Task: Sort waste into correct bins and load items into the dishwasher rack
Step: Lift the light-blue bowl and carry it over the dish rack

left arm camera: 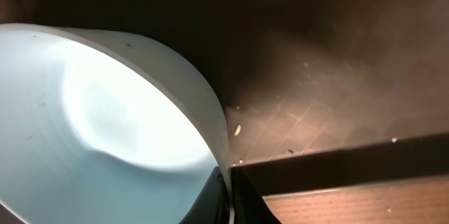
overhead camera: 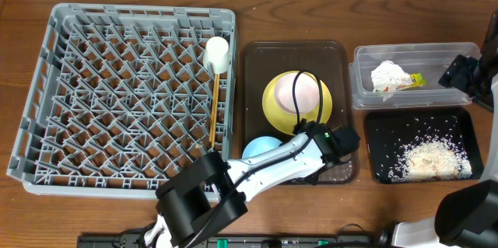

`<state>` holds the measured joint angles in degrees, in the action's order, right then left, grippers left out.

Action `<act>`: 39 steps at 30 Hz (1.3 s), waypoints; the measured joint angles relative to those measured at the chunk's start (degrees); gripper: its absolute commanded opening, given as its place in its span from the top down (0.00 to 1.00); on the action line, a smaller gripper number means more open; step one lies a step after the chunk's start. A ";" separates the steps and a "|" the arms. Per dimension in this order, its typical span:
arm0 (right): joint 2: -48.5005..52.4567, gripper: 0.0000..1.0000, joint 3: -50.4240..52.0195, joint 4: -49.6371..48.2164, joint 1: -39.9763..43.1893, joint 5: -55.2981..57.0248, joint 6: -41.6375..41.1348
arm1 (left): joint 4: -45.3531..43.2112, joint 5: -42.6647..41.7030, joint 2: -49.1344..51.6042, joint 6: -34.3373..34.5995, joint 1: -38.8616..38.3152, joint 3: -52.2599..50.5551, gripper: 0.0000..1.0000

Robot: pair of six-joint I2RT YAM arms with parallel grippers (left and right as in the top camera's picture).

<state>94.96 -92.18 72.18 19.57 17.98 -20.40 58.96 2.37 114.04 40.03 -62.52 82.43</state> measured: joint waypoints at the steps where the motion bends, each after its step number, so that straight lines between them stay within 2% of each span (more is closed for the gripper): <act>1: 0.00 0.01 0.00 0.00 0.00 0.00 0.00 | 0.11 -0.48 -0.35 -0.24 0.22 0.00 0.94; 6: 0.00 0.01 0.00 0.00 0.00 0.00 0.00 | -1.11 -5.40 -5.62 -2.86 2.95 0.11 0.95; 10: 0.00 0.01 0.00 0.00 0.00 0.00 0.00 | -2.58 -12.70 -11.37 -6.03 8.44 0.70 0.94; 18: 0.00 0.01 0.00 0.00 0.00 0.00 0.00 | -12.66 -35.28 -16.11 -14.08 26.25 1.09 0.94; 25: 0.00 0.01 0.00 0.00 0.00 0.00 0.00 | -22.43 -55.84 -16.11 -16.70 40.92 1.16 0.94; 30: 0.00 0.01 0.00 0.00 0.00 0.00 0.00 | -22.51 -61.88 -16.11 -17.25 49.66 1.16 0.94; 39: 0.00 0.01 0.00 0.00 0.00 0.00 0.00 | -22.58 -64.46 -15.74 -17.59 60.74 1.16 0.94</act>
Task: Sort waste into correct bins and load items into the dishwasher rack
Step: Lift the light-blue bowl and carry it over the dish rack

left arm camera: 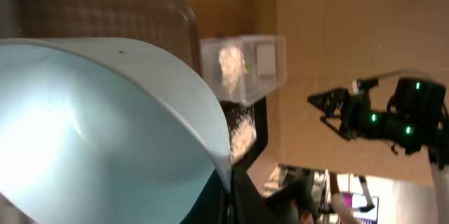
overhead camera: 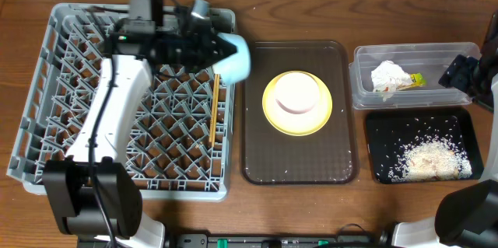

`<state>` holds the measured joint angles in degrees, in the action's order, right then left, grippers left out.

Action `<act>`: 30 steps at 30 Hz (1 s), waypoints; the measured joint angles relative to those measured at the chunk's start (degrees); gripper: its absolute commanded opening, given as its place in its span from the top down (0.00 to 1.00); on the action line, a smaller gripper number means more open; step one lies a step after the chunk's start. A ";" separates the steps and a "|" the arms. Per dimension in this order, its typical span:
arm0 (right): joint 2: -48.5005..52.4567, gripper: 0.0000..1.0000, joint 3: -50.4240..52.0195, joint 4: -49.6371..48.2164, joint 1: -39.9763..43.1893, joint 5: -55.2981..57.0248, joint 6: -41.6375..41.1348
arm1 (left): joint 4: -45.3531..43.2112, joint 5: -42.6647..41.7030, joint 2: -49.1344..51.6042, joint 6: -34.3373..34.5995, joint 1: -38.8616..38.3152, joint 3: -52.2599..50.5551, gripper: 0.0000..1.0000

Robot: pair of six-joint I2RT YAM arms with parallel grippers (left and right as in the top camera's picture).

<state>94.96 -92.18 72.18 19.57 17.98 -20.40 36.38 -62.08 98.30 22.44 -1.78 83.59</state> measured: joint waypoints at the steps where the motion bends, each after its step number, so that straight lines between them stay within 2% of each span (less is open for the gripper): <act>1: 0.00 0.01 0.00 0.00 0.00 0.00 0.00 | 0.00 -0.17 0.33 0.00 0.83 0.00 0.94; 7: 0.00 0.01 0.00 0.00 0.00 0.00 0.00 | -0.07 -1.99 4.55 -0.09 2.80 -0.02 0.94; 13: 0.00 0.01 0.00 0.00 0.00 0.00 0.00 | -0.92 -12.26 9.51 -2.14 4.24 -0.02 0.94; 18: 0.00 0.01 0.00 0.00 0.00 0.00 0.00 | -0.94 -17.22 11.91 -3.26 5.53 -0.02 0.94; 30: 0.00 0.01 0.00 0.00 0.00 0.00 0.00 | -0.35 -18.16 12.66 -4.20 5.95 -0.02 0.91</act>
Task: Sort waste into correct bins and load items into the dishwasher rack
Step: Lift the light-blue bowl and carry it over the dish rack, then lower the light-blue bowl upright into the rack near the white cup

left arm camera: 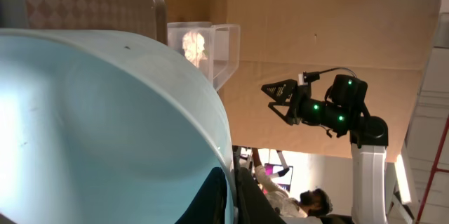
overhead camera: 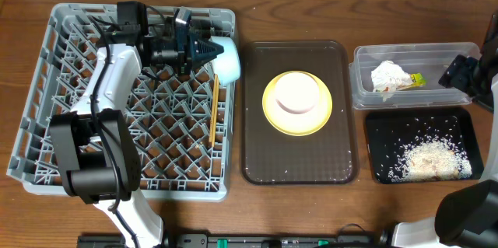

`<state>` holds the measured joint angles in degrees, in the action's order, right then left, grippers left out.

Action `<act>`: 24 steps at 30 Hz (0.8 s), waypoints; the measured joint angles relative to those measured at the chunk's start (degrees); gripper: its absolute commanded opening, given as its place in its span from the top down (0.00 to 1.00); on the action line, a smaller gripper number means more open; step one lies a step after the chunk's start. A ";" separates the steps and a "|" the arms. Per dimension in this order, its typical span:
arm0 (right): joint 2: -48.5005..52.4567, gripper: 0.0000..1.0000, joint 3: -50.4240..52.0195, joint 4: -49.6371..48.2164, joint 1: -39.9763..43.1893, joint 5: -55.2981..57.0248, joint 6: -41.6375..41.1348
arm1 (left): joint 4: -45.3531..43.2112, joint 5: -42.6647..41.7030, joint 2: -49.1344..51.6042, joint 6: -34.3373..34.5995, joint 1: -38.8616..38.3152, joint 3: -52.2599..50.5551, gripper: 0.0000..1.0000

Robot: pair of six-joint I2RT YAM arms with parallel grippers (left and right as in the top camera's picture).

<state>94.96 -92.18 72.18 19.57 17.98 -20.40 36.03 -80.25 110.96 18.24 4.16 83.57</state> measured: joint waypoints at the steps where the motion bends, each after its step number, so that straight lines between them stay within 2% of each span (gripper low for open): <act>1: 0.00 0.01 0.00 0.00 0.00 0.00 0.00 | 0.37 0.07 0.00 -0.20 0.13 0.02 0.93; 10: 0.00 0.01 0.00 0.00 0.00 0.00 0.00 | 6.62 0.15 0.00 -7.02 1.14 0.22 0.92; 24: 0.00 0.01 0.00 0.00 0.00 0.00 0.00 | 17.49 11.45 -1.57 -19.37 0.26 1.77 0.93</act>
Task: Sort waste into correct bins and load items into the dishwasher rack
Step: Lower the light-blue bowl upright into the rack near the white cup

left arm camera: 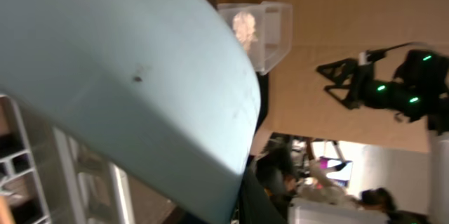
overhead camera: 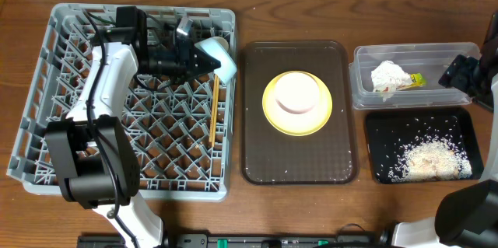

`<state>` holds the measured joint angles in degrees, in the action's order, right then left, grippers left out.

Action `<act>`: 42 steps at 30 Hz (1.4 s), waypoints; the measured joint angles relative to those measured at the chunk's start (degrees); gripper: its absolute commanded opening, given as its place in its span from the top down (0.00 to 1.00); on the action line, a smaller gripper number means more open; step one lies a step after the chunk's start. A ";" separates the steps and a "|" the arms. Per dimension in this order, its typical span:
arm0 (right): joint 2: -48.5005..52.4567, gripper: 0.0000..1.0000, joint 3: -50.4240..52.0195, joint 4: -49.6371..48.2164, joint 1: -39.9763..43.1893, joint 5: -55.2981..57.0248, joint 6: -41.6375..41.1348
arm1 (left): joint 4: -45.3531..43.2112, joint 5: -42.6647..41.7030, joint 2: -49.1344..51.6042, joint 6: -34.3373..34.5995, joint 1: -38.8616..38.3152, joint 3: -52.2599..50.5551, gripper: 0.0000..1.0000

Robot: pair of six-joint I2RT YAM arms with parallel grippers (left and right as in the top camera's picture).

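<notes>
My left gripper [overhead camera: 204, 60] is shut on the rim of a light-blue bowl [overhead camera: 219, 57], held tilted over the back right corner of the grey dishwasher rack [overhead camera: 85, 151]. In the left wrist view the bowl's outer wall [left arm camera: 126, 76] fills the frame, with a dark finger [left arm camera: 247, 199] below its rim. Whether the bowl touches the rack cannot be told. A yellow bowl [overhead camera: 297, 102] sits on the brown tray [overhead camera: 264, 162]. A thin wooden stick [overhead camera: 213, 112] lies in the rack. My right gripper [overhead camera: 457, 70] hovers open at the far right, beside the clear bin.
The clear bin [overhead camera: 436, 96] holds crumpled white waste [overhead camera: 391, 76]. In front of it is a black tray [overhead camera: 381, 135] with scattered rice [overhead camera: 426, 157]. The right arm's body shows at the lower right corner [overhead camera: 467, 213].
The blue bowl has turned and tipped over the rack's back right corner. The left wrist view now shows its outside instead of its inside. The right arm has not moved.
First my left gripper was shut on the blue bowl's rim inside the brown tray, next to the yellow bowl. Then it held the bowl on its side above the rack's back right corner. It stayed there, drew slightly inward, and now holds the bowl tilted.
</notes>
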<state>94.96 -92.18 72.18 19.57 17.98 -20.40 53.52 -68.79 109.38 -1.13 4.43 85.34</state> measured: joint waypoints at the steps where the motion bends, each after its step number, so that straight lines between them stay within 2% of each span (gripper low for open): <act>1: 0.00 0.01 0.00 0.00 0.00 0.00 0.00 | 0.31 0.42 -0.04 -0.87 -0.11 0.02 0.93; 10: 0.00 0.01 0.00 0.00 0.00 0.00 0.00 | 0.33 1.46 -0.07 -3.80 -0.37 0.15 0.94; 42: 0.00 0.01 0.00 0.00 0.00 0.00 0.00 | 3.63 9.18 -4.39 -3.80 1.11 0.39 0.94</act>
<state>94.96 -92.18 72.18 19.57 17.98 -20.40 57.14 -59.61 104.99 -4.93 5.54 85.73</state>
